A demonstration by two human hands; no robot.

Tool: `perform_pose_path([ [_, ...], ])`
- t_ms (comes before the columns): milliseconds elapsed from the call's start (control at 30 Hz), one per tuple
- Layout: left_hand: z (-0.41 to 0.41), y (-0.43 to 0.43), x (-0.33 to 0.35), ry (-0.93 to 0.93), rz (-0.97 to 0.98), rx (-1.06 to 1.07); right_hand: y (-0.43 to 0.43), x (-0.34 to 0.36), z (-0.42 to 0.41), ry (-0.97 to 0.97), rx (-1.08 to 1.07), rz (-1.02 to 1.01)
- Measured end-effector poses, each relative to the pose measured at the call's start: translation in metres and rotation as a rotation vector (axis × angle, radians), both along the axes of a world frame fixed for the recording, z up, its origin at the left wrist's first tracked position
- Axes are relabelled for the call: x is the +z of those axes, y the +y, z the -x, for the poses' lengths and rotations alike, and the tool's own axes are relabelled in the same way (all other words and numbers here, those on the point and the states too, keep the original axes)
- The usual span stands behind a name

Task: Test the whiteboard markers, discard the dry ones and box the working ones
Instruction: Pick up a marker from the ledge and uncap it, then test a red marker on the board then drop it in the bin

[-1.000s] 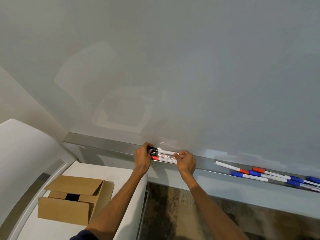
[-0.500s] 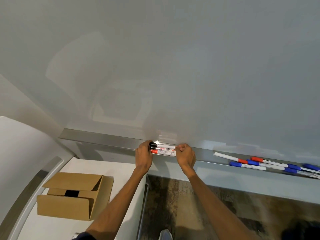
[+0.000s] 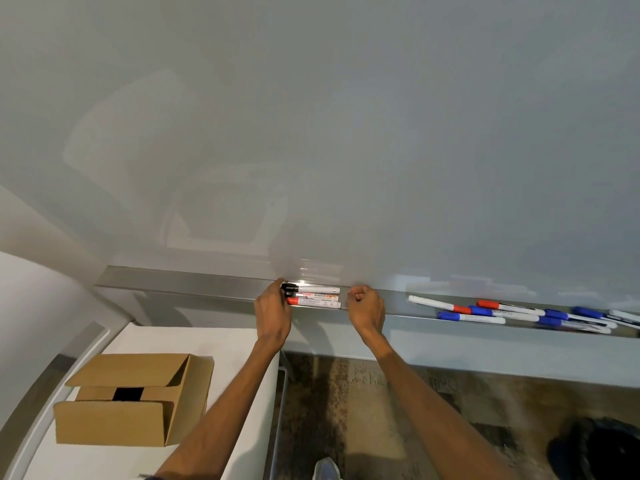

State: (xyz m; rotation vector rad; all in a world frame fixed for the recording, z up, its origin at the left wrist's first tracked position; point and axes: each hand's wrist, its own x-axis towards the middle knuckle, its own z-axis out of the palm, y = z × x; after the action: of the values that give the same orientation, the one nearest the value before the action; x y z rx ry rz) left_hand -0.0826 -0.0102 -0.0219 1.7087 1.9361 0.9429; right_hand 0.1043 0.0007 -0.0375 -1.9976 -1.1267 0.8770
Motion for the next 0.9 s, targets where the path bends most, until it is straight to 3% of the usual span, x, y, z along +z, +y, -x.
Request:
perform_pose_path([
  [167, -0.031, 0.0, 0.004, 0.083, -0.055, 0.094, -0.011, 0.008, -0.033, -0.028, -0.047, -0.052],
  [433, -0.121, 0.002, 0.011, 0.064, -0.147, -0.236, -0.027, 0.033, -0.11, -0.158, -0.099, -0.098],
  [733, -0.223, -0.003, 0.008, 0.185, 0.049, -0.513, -0.035, 0.029, -0.205, -0.352, 0.101, -0.028],
  [900, -0.263, -0.003, 0.004, 0.356, 0.083, -0.573, -0.033, 0.023, -0.237, -0.45, 0.257, -0.005],
])
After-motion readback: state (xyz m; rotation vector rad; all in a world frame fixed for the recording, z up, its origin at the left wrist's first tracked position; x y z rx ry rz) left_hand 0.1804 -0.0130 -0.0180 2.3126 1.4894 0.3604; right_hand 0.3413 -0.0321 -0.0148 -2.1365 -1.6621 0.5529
